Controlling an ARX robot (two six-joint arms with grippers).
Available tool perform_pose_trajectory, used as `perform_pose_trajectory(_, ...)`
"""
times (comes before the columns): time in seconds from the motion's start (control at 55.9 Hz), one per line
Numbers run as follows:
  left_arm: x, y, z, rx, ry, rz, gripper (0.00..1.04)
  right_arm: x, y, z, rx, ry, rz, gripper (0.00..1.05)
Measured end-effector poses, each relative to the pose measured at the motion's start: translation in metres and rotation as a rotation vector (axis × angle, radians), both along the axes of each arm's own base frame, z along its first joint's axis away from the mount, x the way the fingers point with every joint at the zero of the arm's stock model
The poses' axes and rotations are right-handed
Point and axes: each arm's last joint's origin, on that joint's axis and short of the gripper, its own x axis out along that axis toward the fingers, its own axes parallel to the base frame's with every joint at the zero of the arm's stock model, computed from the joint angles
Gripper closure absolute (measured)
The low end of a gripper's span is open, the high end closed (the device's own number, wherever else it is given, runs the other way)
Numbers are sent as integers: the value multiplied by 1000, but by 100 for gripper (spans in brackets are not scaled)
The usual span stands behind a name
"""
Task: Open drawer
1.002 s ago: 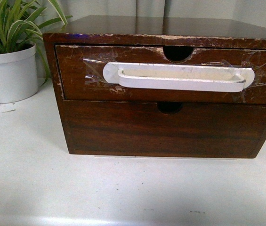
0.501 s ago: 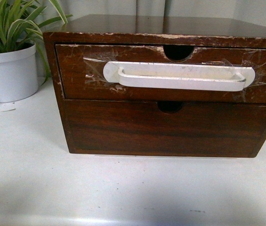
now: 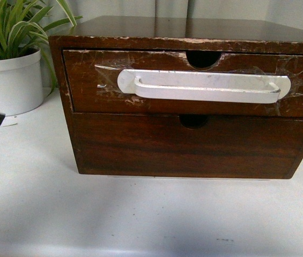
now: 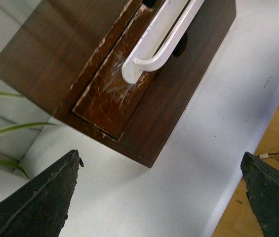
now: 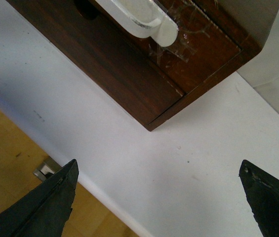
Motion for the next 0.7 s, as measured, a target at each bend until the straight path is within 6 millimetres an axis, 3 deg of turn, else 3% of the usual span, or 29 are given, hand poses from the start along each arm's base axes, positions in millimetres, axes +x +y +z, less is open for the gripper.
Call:
perform_pose_trajectory(0.089,11,-7,18,78,-3,-78,6,10,5,14,-55,10,47,9)
perform_pose_trajectory(0.322,28,-27,34,221,29,-188,6,30,19,35,-149,49,142,9)
perform_pose_trajectory(0.698,51,-74,32,307,64,-299,6,54,41,41,-210,92,290,9)
